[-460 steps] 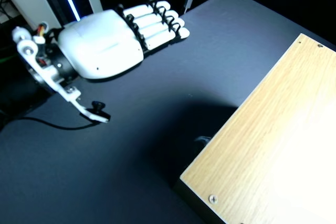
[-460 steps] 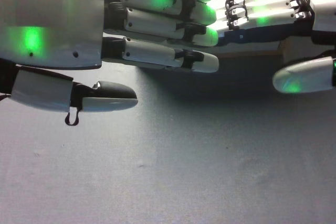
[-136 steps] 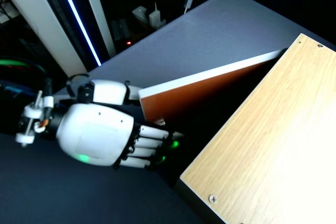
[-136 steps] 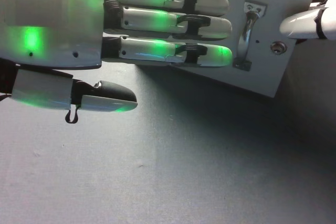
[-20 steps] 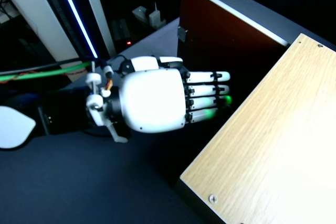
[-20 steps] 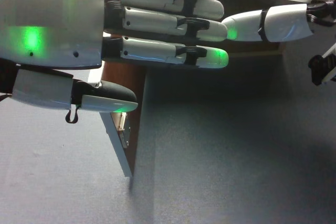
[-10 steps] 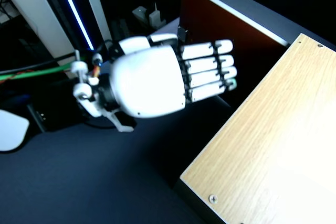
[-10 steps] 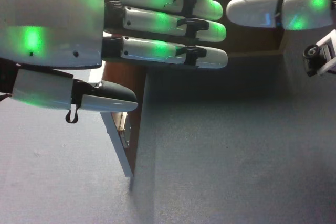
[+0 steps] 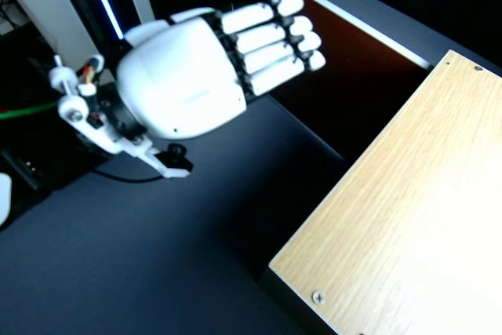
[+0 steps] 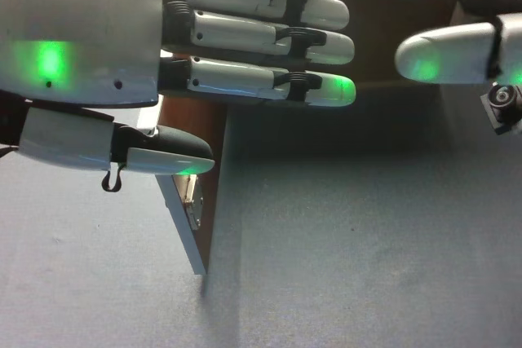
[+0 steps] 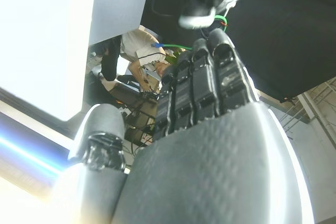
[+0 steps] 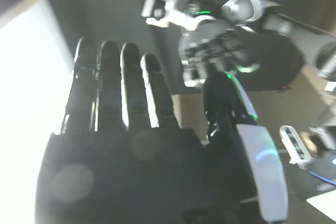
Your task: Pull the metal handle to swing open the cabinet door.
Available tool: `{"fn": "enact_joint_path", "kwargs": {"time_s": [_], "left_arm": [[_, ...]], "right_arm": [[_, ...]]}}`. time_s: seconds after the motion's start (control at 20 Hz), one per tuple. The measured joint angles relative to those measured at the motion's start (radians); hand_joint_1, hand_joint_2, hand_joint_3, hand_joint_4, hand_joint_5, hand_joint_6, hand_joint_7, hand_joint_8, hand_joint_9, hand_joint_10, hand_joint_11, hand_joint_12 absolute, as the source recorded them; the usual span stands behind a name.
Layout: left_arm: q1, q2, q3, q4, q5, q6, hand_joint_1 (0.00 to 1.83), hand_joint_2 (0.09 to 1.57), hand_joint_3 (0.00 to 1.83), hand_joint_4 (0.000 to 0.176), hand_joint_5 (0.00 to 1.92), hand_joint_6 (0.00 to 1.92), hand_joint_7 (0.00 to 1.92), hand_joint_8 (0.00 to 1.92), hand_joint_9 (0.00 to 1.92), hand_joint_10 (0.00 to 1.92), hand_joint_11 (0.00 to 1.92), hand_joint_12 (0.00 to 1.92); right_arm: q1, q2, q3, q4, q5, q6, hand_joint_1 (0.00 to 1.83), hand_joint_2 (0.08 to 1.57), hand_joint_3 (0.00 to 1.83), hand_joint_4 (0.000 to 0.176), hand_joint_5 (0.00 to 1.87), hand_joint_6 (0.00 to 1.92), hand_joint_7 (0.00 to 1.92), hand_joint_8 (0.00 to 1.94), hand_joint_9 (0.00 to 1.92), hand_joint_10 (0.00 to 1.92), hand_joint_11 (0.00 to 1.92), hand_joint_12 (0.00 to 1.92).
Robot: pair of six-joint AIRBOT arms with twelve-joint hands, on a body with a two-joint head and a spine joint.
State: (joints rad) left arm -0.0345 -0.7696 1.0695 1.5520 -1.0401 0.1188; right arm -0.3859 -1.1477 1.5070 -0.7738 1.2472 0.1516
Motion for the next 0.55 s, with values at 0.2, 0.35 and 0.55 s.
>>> {"fn": "enact_joint_path", "kwargs": {"time_s": [0.2,0.35,0.55], "left_arm": [[0.000,0.000,0.000,0.000,0.001,0.000,0.00,1.57,0.06,0.000,0.12,0.00,0.17,0.00,0.16,0.00,0.00,0.47],[0.000,0.000,0.000,0.000,0.000,0.000,0.00,1.57,0.07,0.000,0.07,0.00,0.13,0.00,0.11,0.00,0.00,0.35],[0.000,0.000,0.000,0.000,0.000,0.000,0.00,1.55,0.03,0.000,0.02,0.00,0.05,0.00,0.04,0.00,0.00,0.10]], "right_arm": [[-0.003,0.010,-0.003,-0.028,0.043,0.000,0.00,1.53,0.00,0.000,0.14,0.00,0.21,0.00,0.19,0.00,0.00,0.54],[-0.006,0.010,-0.005,-0.042,0.050,0.001,0.00,1.52,0.00,0.000,0.12,0.00,0.21,0.00,0.19,0.00,0.00,0.55],[-0.006,0.010,-0.008,-0.042,0.050,0.001,0.00,1.50,0.00,0.000,0.12,0.00,0.20,0.00,0.19,0.00,0.00,0.57]]}}
